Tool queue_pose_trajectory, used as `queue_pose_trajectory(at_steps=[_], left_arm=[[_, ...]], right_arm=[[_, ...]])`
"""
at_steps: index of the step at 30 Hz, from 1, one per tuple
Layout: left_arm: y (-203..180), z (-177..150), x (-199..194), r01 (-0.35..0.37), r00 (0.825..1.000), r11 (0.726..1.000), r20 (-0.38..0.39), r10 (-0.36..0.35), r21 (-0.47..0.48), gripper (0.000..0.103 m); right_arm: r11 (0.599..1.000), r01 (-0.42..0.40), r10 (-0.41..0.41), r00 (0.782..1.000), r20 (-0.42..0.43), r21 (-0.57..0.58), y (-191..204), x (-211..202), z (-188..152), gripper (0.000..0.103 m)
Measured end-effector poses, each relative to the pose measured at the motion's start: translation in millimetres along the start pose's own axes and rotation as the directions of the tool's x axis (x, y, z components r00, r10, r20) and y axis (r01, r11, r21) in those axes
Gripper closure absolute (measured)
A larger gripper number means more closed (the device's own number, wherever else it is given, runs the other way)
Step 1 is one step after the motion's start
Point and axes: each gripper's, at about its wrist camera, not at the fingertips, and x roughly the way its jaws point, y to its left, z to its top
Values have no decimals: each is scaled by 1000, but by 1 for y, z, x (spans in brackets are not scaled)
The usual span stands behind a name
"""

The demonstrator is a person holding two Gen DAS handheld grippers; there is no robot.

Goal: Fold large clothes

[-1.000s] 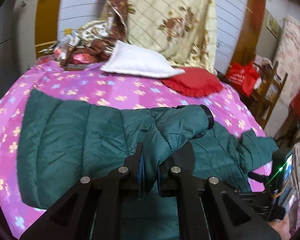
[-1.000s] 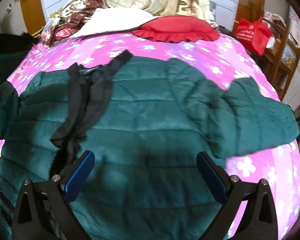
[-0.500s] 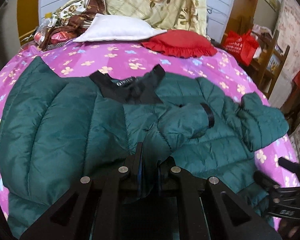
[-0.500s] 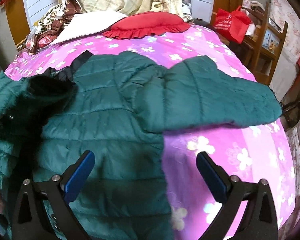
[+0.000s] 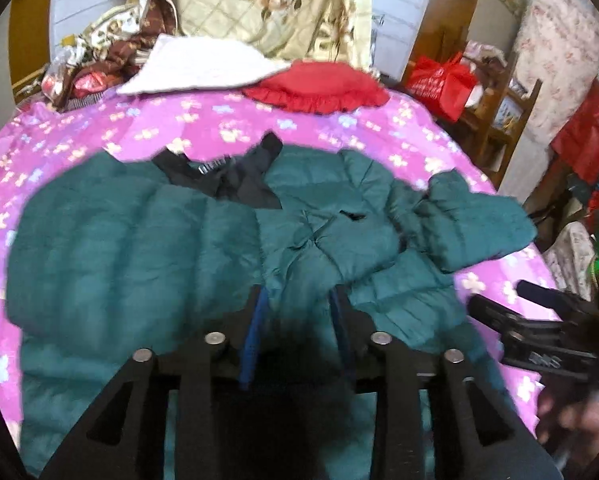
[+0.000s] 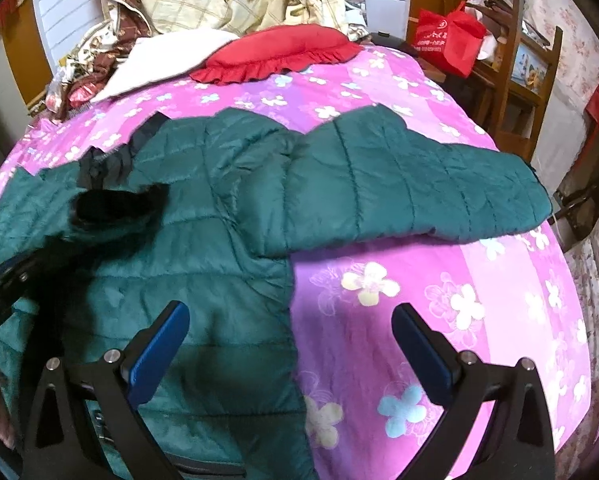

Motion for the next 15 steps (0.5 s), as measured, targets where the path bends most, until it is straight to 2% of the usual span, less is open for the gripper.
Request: queue_pose_trajectory(at_steps=[2,6,10,11,15], left_arm=[[9,2,-29,-16,999,1000,42,16,3,84],[40,4,-64,-74,994,997,84,76,-21,82],[85,2,-82,-183,977,980,97,190,-74,82],[100,1,-86,-226,967,969,98,235,-95,82],[140,-8,-94,-277,952,945,81,294,-177,82]], right_arm=[[1000,-27,27,1000,9,-1,5,-4,2,0],[994,-113,113,994,-2,11,23,-5,11,0],[990,-138,138,990,2,-10,49,3,20,0],[989,-146,146,989,-4,-20,58,6,21,0],[983,-178,176,984,-33,-45,89,27,32,4]])
